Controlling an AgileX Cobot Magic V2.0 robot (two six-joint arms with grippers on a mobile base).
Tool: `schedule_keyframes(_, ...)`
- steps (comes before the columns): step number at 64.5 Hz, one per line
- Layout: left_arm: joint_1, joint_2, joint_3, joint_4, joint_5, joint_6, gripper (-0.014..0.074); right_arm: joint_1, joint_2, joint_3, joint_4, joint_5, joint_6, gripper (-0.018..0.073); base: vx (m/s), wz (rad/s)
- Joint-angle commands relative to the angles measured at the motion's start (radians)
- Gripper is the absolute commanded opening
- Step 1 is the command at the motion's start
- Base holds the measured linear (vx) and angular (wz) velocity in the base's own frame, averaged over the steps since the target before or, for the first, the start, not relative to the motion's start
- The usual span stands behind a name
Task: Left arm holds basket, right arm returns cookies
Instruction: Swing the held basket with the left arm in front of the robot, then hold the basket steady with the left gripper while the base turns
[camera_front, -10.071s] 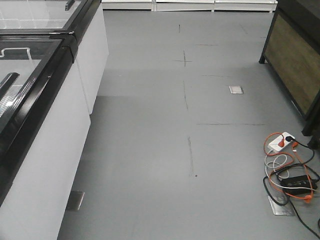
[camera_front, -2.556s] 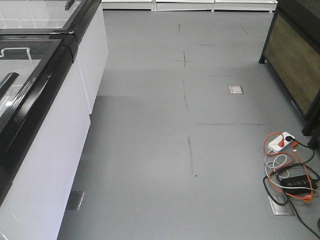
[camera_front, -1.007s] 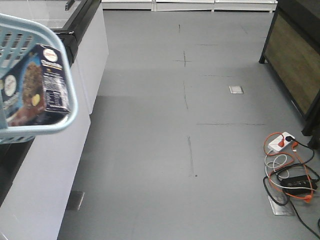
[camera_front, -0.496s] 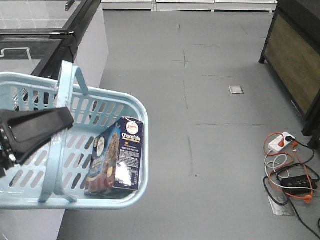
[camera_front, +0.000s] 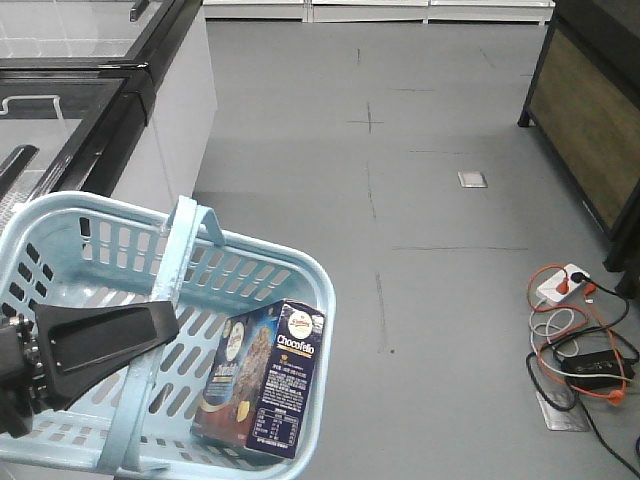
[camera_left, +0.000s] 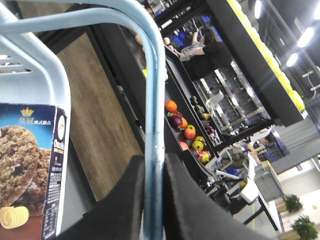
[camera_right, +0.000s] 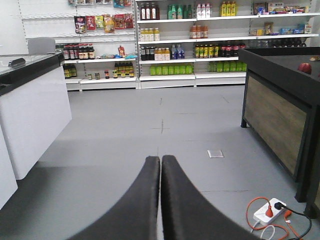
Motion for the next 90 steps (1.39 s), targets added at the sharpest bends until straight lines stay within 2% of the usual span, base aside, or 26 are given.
schedule_keyframes(1,-0.007,-0.013,-0.029,-0.119,0.059,0.021,-0.0008,-0.005,-0.011,0.021,-0.011,-0.077,-0.009,-0.0003,0.0,0.0)
schedule_keyframes(90,-0.007,-0.014,-0.029,-0.111,0.06,0.021,-0.0008,-0.005,-0.011,0.021,-0.011,-0.077,-0.009,-0.0003,0.0,0.0)
